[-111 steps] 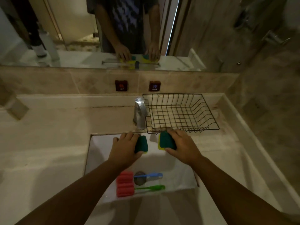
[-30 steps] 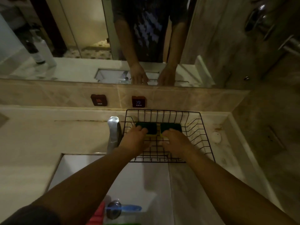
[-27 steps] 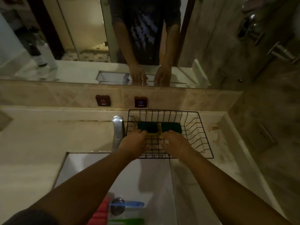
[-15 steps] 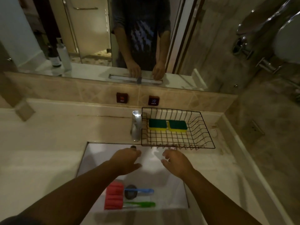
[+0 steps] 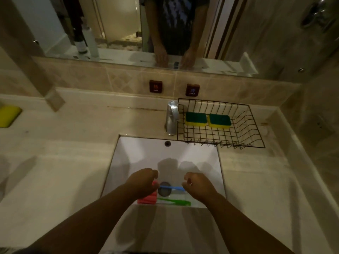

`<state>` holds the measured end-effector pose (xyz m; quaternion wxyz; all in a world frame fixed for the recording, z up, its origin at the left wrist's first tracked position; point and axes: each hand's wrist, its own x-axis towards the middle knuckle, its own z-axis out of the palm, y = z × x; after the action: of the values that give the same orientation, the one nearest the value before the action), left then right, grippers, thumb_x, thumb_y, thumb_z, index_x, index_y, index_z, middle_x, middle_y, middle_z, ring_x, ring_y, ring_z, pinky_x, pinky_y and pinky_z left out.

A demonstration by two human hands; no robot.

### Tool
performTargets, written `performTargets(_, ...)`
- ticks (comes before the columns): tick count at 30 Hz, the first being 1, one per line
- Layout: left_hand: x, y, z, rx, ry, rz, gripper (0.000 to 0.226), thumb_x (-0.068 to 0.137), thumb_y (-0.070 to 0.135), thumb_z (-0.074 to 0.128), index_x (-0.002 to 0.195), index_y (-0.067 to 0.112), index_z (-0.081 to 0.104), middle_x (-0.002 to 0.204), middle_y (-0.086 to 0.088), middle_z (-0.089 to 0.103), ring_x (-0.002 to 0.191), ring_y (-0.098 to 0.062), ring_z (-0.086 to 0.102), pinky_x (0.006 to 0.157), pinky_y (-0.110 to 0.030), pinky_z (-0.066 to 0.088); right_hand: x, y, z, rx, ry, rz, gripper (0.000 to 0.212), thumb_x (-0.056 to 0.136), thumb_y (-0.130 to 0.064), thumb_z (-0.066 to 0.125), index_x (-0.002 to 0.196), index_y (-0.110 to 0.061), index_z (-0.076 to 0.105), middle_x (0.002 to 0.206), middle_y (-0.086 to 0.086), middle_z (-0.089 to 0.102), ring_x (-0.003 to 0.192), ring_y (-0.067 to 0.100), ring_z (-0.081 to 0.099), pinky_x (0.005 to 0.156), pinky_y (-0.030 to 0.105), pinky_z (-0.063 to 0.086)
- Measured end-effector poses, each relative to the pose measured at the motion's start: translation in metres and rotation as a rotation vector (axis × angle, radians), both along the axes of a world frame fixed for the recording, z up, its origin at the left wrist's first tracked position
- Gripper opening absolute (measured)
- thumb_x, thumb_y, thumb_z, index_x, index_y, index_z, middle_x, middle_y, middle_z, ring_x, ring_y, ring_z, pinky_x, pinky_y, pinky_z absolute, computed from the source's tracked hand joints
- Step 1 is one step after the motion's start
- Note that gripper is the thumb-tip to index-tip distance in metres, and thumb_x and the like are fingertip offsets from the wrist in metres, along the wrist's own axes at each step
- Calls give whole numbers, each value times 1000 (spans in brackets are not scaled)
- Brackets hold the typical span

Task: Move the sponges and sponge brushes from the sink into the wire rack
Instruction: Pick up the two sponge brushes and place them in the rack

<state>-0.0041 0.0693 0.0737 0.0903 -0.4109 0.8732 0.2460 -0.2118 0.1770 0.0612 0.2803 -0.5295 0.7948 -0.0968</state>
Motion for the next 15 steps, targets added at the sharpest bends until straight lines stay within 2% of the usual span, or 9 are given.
performTargets(3, -7, 13, -6, 9, -14, 38, 26, 87, 34, 58, 105, 16, 64, 103, -5, 65, 91, -20, 61, 80, -32, 53, -6, 0, -14, 9, -33, 73, 27, 92, -36, 61, 111, -17, 63, 104, 4, 67, 86, 16, 58, 72, 26, 41)
performTargets(6, -17, 20, -9, 45, -8, 86, 23, 86, 29, 57, 102, 14, 66, 105, -7, 68, 93, -23, 63, 84, -38, 54, -13, -1, -24, 14, -72, 159, 26, 92, -34, 61, 107, -13, 65, 103, 9, 67, 94, 25, 61, 75, 31, 46)
performTargets(9, -23, 27, -12, 51, -3, 146, 21, 85, 25, 60, 101, 14, 66, 107, -8, 65, 94, -24, 63, 83, -36, 54, -19, -1, -35, 31, -83, 204, 23, 90, -32, 60, 99, -12, 65, 97, 10, 67, 90, 27, 62, 75, 36, 49)
performTargets(12, -25, 31, -19, 54, 30, 216, 10, 84, 23, 59, 87, 16, 65, 94, -3, 62, 78, -17, 62, 68, -29, 54, -28, 0, -47, 37, -110, 214, 19, 89, -31, 60, 94, -14, 64, 94, 9, 66, 87, 26, 61, 73, 35, 49)
performTargets(15, -27, 31, -27, 107, 51, 227, 8, 83, 16, 57, 77, 14, 62, 86, -5, 65, 71, -16, 64, 67, -34, 58, -33, -3, -56, 56, -108, 214, 15, 89, -30, 59, 92, -15, 62, 93, 8, 65, 84, 24, 60, 71, 34, 47)
